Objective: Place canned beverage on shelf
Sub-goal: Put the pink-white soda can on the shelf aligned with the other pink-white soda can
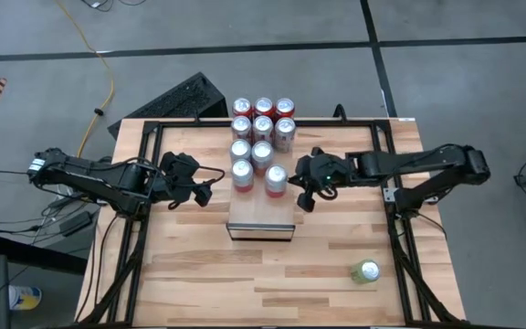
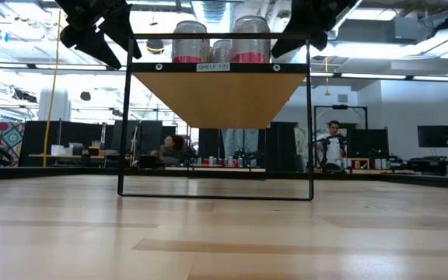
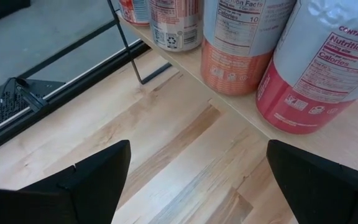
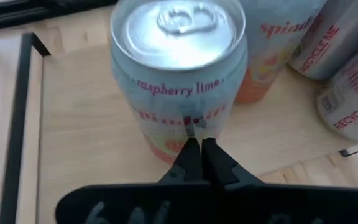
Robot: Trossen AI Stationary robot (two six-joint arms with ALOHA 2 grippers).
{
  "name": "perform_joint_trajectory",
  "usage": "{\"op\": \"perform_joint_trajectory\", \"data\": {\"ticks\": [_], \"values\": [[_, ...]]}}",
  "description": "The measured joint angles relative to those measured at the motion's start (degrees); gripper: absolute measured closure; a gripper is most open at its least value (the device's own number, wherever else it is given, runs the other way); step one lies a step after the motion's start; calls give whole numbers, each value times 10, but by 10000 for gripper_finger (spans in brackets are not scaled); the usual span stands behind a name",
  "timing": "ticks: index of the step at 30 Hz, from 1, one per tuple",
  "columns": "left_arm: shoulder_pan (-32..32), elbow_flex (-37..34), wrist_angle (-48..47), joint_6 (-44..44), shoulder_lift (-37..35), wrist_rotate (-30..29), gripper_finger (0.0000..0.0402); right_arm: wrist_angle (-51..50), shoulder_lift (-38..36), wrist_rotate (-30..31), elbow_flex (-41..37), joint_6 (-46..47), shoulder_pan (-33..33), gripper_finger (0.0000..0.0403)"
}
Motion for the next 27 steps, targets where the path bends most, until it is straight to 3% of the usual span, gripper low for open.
{"op": "perform_joint_trajectory", "data": {"ticks": [17, 27], "values": [[0, 0, -2, 2, 0, -6, 38, 52, 20, -4, 0, -19, -35, 403], [0, 0, -2, 2, 0, -7, 38, 52, -17, 9, 0, 26, 25, 403]]}}
